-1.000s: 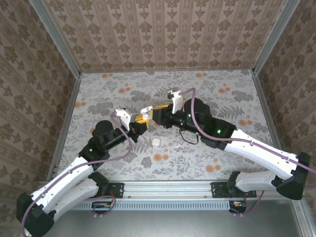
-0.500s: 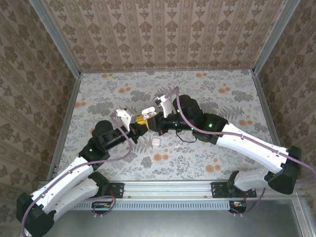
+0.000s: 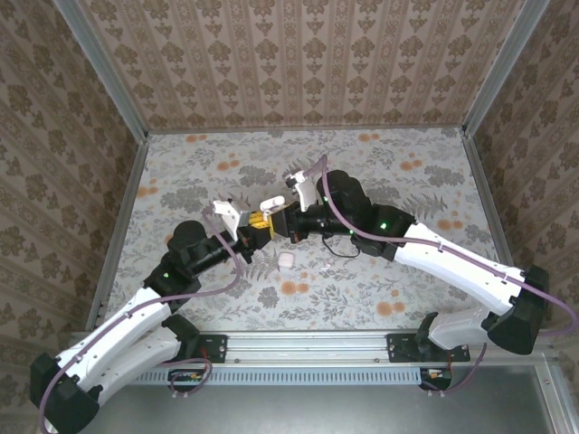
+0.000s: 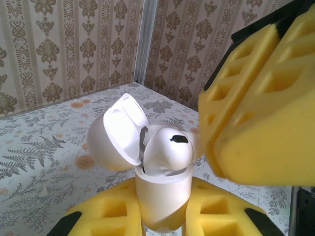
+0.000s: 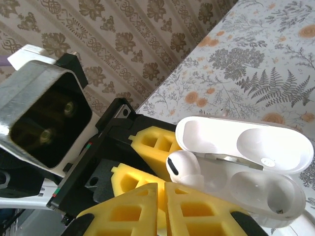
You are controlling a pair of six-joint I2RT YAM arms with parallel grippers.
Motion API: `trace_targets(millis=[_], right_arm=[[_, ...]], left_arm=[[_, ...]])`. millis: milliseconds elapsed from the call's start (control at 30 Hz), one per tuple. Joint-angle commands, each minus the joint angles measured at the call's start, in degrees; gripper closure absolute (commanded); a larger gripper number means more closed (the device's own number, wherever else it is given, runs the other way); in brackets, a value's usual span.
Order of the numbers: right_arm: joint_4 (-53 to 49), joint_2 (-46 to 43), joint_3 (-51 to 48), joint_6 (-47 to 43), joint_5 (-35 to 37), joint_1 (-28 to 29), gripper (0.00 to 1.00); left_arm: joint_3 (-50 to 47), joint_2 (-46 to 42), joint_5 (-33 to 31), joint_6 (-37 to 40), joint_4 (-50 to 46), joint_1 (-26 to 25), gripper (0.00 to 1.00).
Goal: Insert wireless bluetooth earbuds into charging case
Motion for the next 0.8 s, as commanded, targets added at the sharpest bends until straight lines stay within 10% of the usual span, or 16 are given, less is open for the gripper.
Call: trace_targets(millis=[0,767], right_arm=[[0.9,-0.2,0.3,1.4,0.4,-0.8,0.88],[2.1,-4.6,-3.7,1.4,-0.4,-2.5,0.88]], left_arm=[[0.7,-1.0,1.4,1.3,2.1,-0.2,1.0],[1.1,-0.5,1.2,1.8,2.2,-0.2,1.0]])
